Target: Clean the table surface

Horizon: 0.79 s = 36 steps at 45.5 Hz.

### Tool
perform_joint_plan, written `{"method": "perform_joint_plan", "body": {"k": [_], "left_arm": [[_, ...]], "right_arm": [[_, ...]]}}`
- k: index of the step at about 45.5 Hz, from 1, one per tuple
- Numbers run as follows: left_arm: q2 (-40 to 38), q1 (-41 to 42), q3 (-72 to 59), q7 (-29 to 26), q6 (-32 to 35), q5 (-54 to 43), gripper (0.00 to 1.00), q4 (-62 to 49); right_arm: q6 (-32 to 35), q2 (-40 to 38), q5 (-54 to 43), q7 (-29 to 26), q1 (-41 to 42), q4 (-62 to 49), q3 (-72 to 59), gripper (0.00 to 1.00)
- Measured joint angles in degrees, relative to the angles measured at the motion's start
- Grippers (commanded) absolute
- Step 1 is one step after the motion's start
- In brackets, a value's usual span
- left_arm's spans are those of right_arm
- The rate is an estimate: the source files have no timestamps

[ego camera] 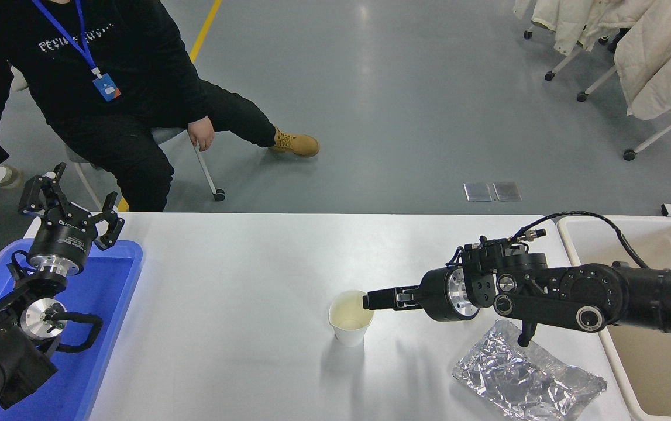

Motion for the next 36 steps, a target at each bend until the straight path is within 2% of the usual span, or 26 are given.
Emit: {"method": "perform_joint_plan", "body": {"k": [19, 27, 32, 36], "left_arm": [[0.0, 0.0, 0.0, 0.0, 0.0, 0.0, 1.00, 0.0], [0.0, 0.0, 0.0, 0.0, 0.0, 0.0, 1.00, 0.0], [0.0, 0.0, 0.0, 0.0, 0.0, 0.0, 1.00, 0.0], [0.0, 0.0, 0.0, 0.0, 0.0, 0.0, 1.00, 0.0]], "right_arm": [[0.1, 4.0, 0.8, -2.3, -1.8, -4.2, 0.5, 0.99], [0.1, 5.3, 0.7, -2.6, -2.3, -5.8, 0.5, 0.88], [0.1, 6.1, 0.4, -2.7, -2.5, -6.7, 0.3, 0.73], [0.1, 6.5, 0.3, -2.8, -2.6, -7.1, 0.1, 0.45]]}}
